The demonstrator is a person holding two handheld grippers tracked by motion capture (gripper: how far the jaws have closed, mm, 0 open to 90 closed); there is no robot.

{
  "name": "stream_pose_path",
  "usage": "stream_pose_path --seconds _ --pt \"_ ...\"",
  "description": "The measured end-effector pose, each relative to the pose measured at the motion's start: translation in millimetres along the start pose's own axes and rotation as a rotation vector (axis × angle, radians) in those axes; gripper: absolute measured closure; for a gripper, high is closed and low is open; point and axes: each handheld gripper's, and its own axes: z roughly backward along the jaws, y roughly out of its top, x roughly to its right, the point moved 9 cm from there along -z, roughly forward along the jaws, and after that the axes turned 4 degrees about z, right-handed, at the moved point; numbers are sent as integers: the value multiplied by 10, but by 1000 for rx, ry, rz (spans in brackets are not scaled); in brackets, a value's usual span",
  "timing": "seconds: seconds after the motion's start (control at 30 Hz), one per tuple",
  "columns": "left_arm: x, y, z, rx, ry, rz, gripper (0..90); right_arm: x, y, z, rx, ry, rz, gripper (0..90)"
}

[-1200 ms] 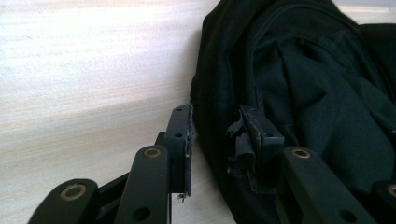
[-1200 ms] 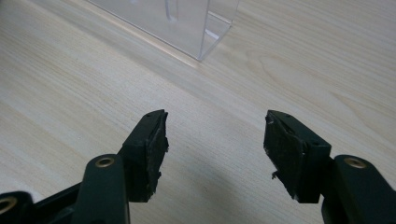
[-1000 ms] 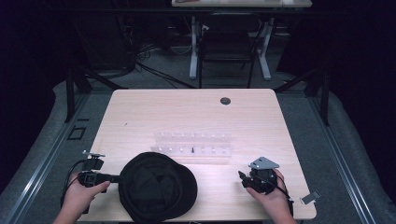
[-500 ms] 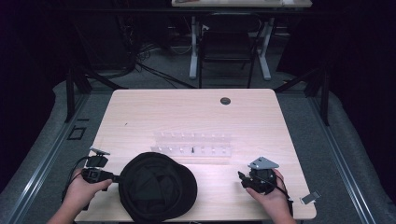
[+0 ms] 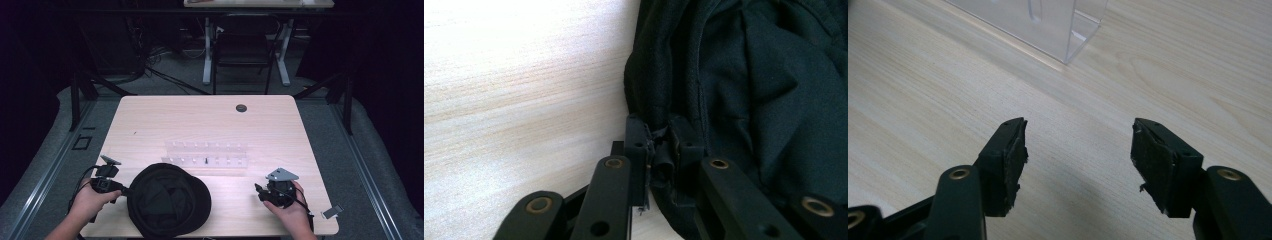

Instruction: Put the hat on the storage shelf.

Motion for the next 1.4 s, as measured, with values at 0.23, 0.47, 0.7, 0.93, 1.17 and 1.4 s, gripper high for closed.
stream_pose_path --seconds 0.23,0.47,0.7,0.93,1.17,1.4 --pt "17 1 12 -30 -6 8 856 10 -4 0 -2 -2 0 385" --pt "54 2 60 -51 -17 29 872 21 -2 2 7 -1 -10 384" --pt "114 15 162 -50 -49 44 872 35 -12 -4 5 4 -17 384" --pt "186 48 303 -47 -107 68 875 42 -18 -8 2 7 -28 381" --pt "289 96 480 -26 -187 84 875 59 -25 -14 -1 4 -34 379" --pt "414 136 642 -2 -251 90 876 59 -24 -20 -3 4 -34 379"
